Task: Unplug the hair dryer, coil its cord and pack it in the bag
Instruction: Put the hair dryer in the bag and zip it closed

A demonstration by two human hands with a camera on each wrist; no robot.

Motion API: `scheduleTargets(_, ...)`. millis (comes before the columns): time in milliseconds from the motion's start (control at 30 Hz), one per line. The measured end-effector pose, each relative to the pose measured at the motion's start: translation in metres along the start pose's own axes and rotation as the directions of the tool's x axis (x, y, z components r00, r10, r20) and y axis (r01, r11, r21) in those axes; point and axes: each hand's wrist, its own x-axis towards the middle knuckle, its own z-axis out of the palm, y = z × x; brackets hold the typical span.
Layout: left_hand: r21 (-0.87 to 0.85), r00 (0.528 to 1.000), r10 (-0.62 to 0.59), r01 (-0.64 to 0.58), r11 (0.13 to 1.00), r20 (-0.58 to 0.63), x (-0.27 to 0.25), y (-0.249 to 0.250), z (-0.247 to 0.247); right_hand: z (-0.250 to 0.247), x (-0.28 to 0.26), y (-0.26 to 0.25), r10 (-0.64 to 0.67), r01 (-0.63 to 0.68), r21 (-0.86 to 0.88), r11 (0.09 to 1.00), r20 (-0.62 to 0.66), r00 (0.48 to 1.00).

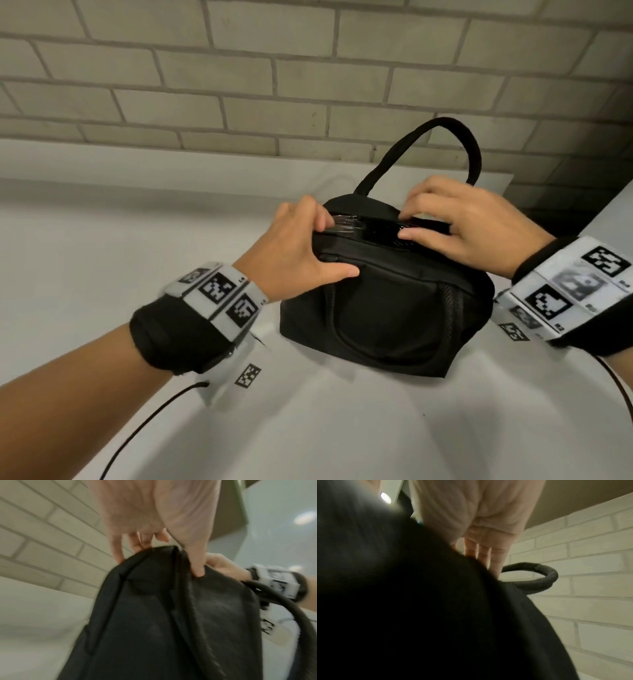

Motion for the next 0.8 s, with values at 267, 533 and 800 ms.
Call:
scheduleTargets(267,-0.437,0.944,-0.316,0.323,0.839,0.09,-0.018,-0.047,-0.02,-0.02,-0.058,0.026,0.379,-0.482,0.363,0.798,0.32,0.868)
scheduleTargets(533,-0.361,0.899,-0.406,0.439,0.823,0.167,-0.016,-0.055,0.006,-0.007,-0.071,0.034,0.246,-0.615,0.622,0.484,0.578,0.778)
scheduleTargets(800,-0.326,0.923,-0.362,0.385,0.863,0.131,-0.015,-0.051,0.004,0.005,-0.063,0.031,0.317,-0.512,0.783,0.352,0.415,0.853)
